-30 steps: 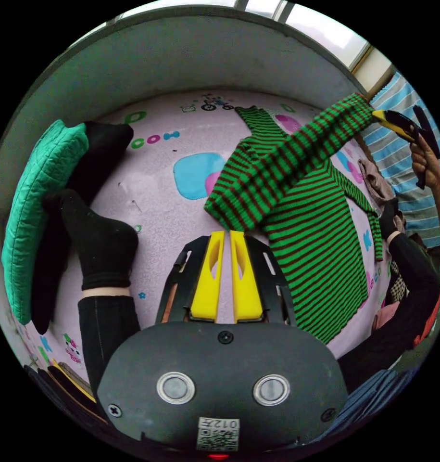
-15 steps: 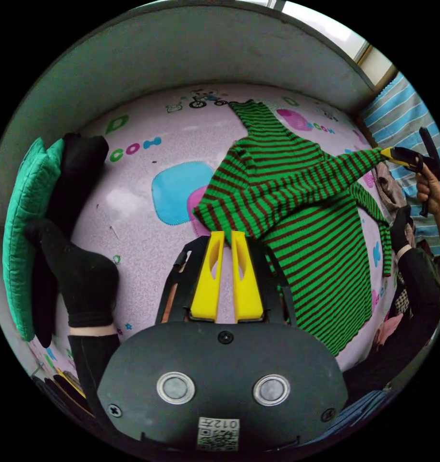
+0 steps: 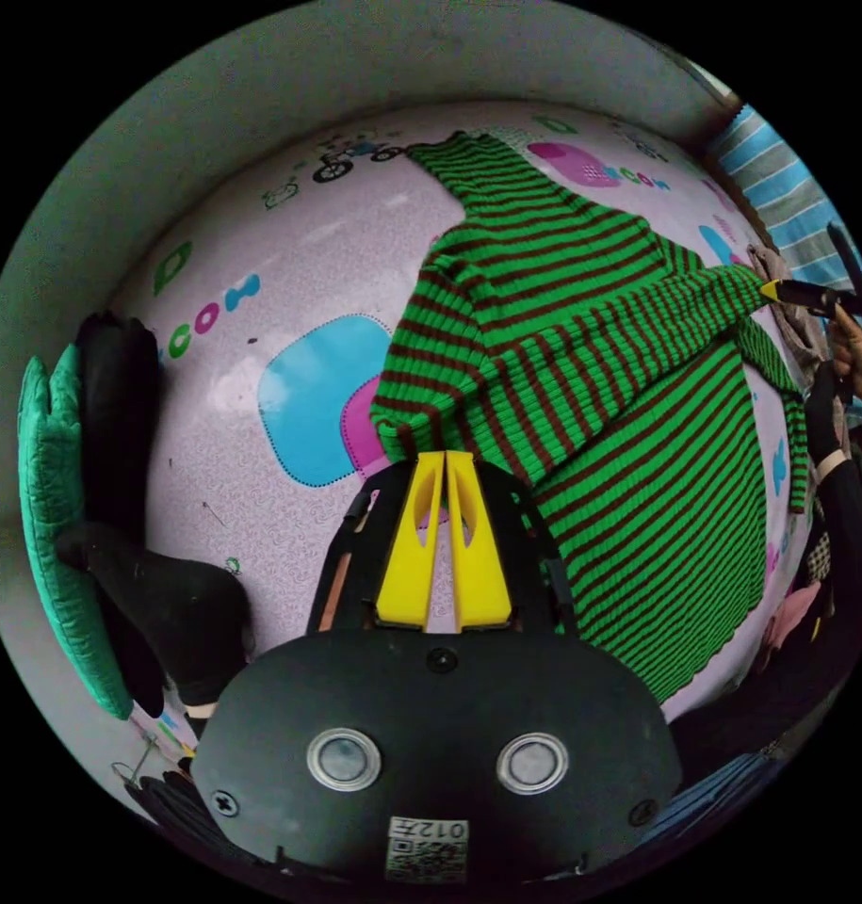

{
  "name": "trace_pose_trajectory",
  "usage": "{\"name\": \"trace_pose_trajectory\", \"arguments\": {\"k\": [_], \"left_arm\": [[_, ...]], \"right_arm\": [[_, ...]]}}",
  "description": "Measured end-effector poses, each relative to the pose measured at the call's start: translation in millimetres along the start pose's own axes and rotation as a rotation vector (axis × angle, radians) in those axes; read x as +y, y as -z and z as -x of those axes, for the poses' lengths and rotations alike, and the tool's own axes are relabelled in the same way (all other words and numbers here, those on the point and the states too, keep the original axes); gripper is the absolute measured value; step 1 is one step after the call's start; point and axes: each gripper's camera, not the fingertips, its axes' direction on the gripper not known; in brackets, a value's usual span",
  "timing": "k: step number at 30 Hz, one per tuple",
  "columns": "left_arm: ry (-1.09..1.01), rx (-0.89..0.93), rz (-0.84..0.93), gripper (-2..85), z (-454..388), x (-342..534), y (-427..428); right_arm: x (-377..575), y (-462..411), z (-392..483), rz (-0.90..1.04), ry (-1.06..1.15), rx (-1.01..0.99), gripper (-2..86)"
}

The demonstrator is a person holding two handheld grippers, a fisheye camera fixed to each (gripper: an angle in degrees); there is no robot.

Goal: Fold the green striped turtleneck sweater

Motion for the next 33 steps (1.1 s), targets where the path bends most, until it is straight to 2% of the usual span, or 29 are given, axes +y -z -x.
{"name": "trace_pose_trajectory", "arguments": {"k": [4, 7, 14, 18, 19, 25, 33], "left_arm": [[0.001, -0.02, -0.101, 0.5, -5, -7, 22], [0.01, -0.083, 0.027, 0.6, -9, -23, -3], [0.052, -0.049, -0.099, 0.8, -17, -30, 25], [-0.023, -0.095, 0.037, 0.8, -32, -42, 0], [-0.015, -0.101, 0.0, 0.8, -33, -42, 2], [0.033, -0.048, 0.012, 0.8, -32, -48, 7], [0.052, -0.042, 0.015, 0.8, -35, -54, 6]], "right_arm": [[-3, 13, -12, -0.036, -0.01, -0.003, -0.4], [-5, 9, -20, 0.007, -0.021, -0.001, -0.3], [-7, 3, -23, 0.011, 0.013, 0.024, -0.3], [-9, -4, -26, 0.005, -0.01, 0.005, -0.3], [-10, -5, -24, 0.005, -0.001, 0.007, -0.3], [-20, -3, 4, -0.019, 0.115, 0.081, -0.1], [-30, -24, 83, 0.002, 0.336, -0.12, 1.5]]}}
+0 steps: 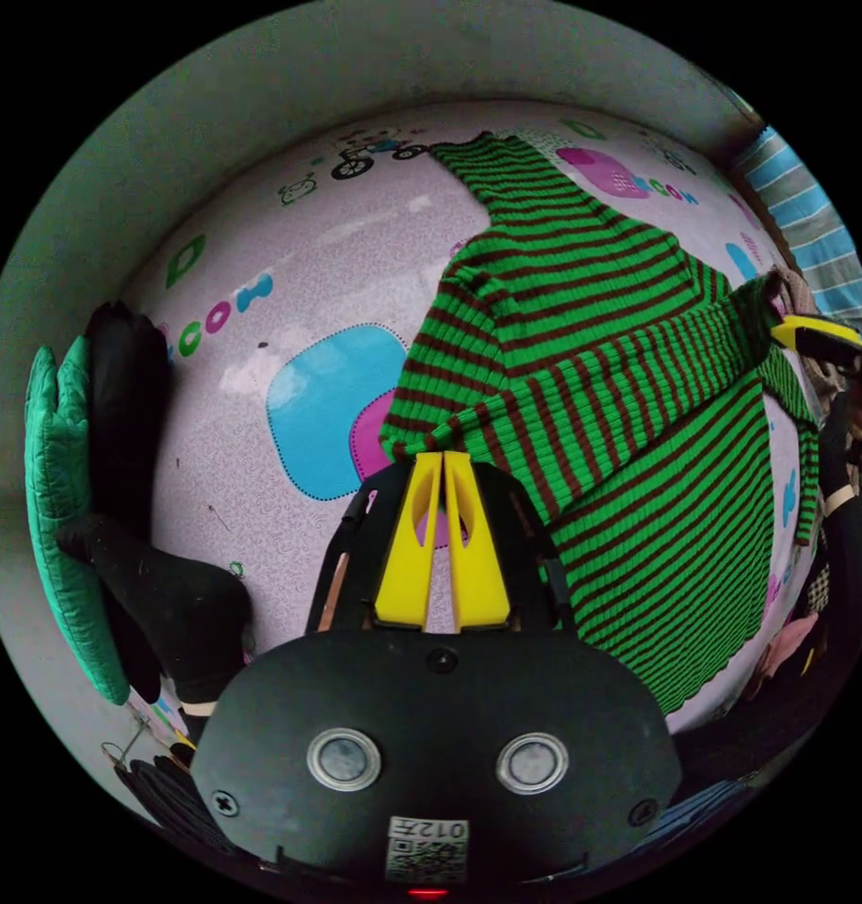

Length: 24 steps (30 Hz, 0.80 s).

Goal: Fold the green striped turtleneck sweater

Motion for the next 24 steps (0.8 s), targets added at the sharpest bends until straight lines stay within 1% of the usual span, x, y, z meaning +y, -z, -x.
{"name": "trace_pose_trajectory", "arguments": {"k": [2, 4, 8, 10, 12, 14, 18, 19, 22, 24], "left_arm": [[-0.001, -0.002, 0.0, 0.8, -1, -1, 0], [0.005, 0.005, -0.008, 0.8, 1, 0, 3], [0.06, 0.027, -0.089, 0.8, 9, 8, 20], [0.083, 0.082, -0.152, 0.8, 10, 15, 33], [0.069, 0.121, -0.165, 0.8, 4, 17, 35], [0.041, 0.122, -0.148, 0.7, -6, 15, 31], [0.012, 0.096, -0.099, 0.8, -21, 6, 16], [0.013, 0.096, -0.095, 0.8, -22, 5, 15], [-0.003, 0.078, -0.067, 0.7, -29, -3, 9], [-0.012, 0.075, -0.081, 0.7, -32, -5, 13]], "right_arm": [[-6, -21, 9, 0.032, 0.006, -0.09, 4.0], [-6, -30, 8, 0.051, 0.003, -0.109, 4.9], [4, -8, -19, -0.059, -0.084, -0.16, 4.7], [9, 1, -34, -0.096, -0.145, -0.104, 5.0], [11, 2, -48, -0.098, -0.209, -0.044, 5.9], [9, -7, -57, -0.077, -0.258, -0.006, 6.7], [-2, -23, -53, -0.052, -0.252, 0.01, 7.9], [-5, -27, -50, -0.047, -0.242, 0.005, 7.3], [-12, -32, -39, -0.045, -0.213, 0.002, 1.1], [-13, -28, -34, -0.056, -0.239, 0.031, 0.3]]}}
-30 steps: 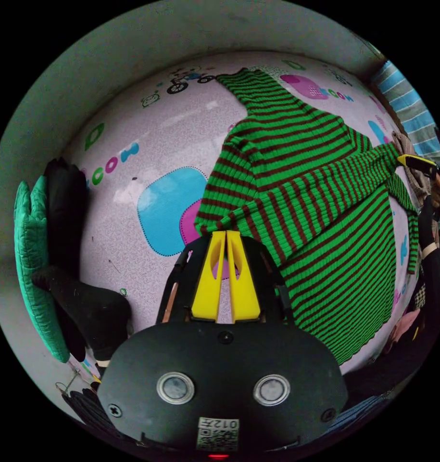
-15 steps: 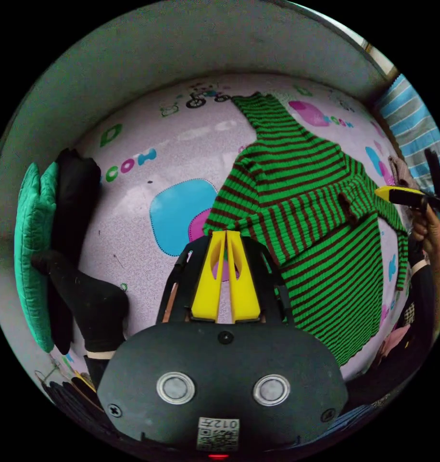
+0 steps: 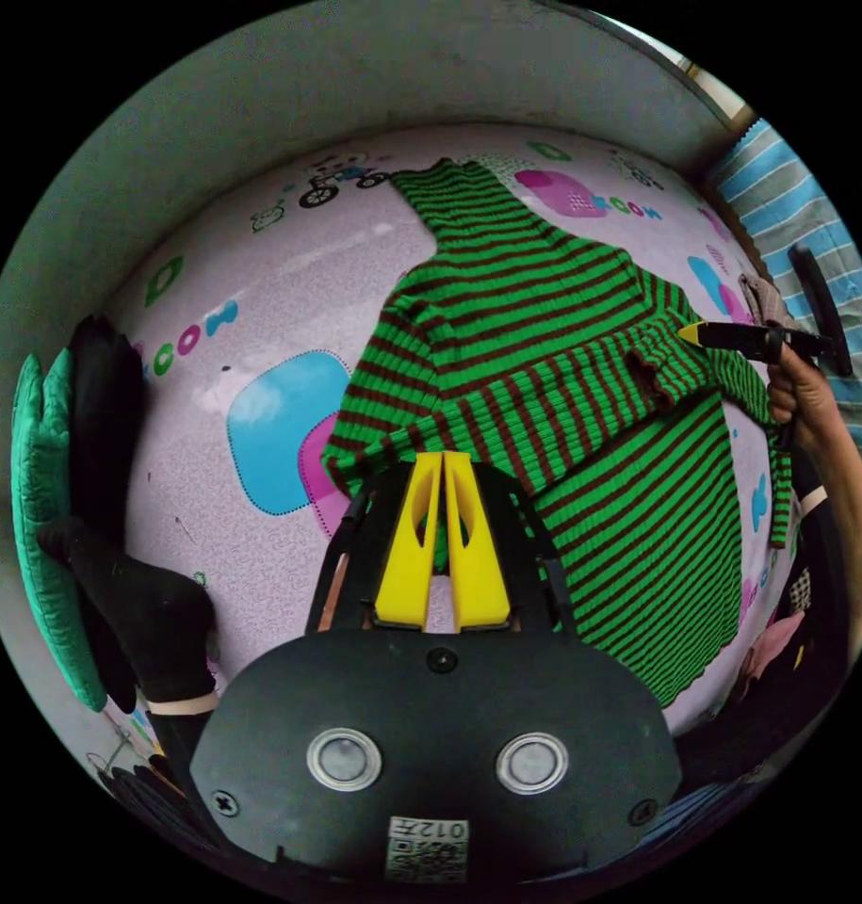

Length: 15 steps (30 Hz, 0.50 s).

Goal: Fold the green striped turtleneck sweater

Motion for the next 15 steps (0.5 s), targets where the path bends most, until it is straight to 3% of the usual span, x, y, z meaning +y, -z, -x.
{"name": "trace_pose_trajectory", "arguments": {"k": [7, 10, 15], "left_arm": [[-0.047, -0.047, 0.008, 0.6, -14, -8, -13], [-0.049, -0.043, 0.017, 0.6, -15, -9, -13], [-0.046, -0.035, -0.042, 0.6, -21, -4, 4]], "right_arm": [[5, -4, 6, -0.016, -0.122, 0.009, 2.5], [1, 4, 16, -0.008, -0.118, 0.039, 5.6], [0, 33, 42, -0.099, -0.037, 0.105, 2.2]]}}
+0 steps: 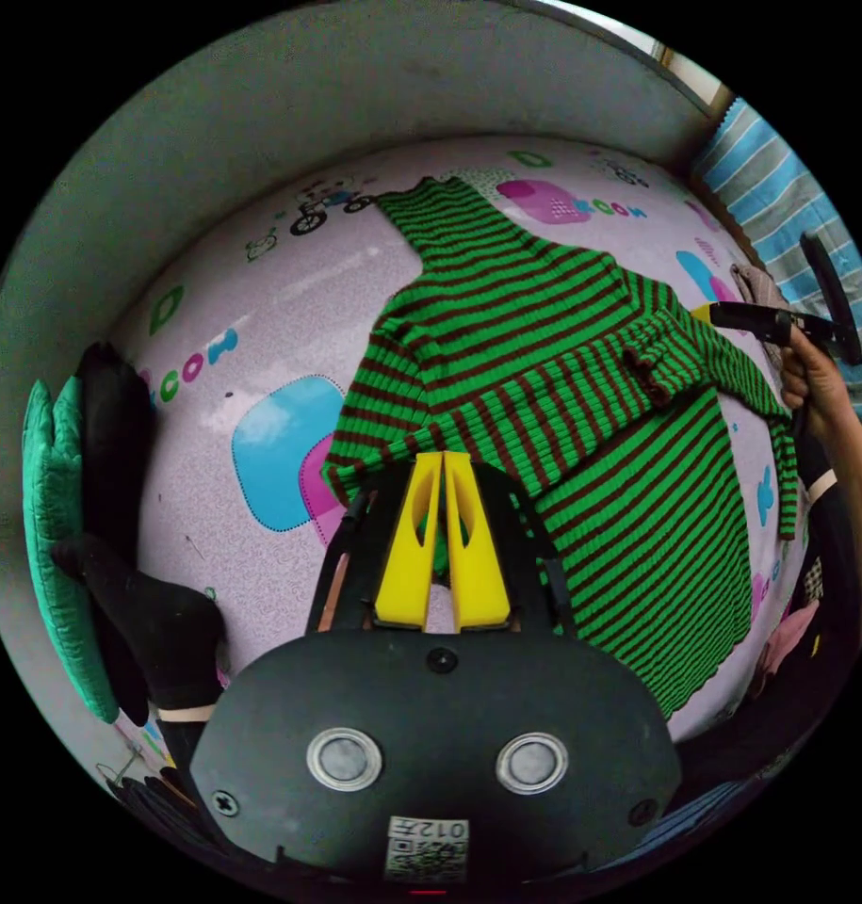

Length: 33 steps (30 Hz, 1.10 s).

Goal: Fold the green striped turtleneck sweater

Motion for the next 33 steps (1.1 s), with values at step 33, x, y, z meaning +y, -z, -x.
{"name": "trace_pose_trajectory", "arguments": {"k": [33], "left_arm": [[-0.056, -0.005, 0.051, 0.6, -50, -10, -29]], "right_arm": [[-39, -38, 128, 0.196, 0.405, 0.128, -0.4]]}}
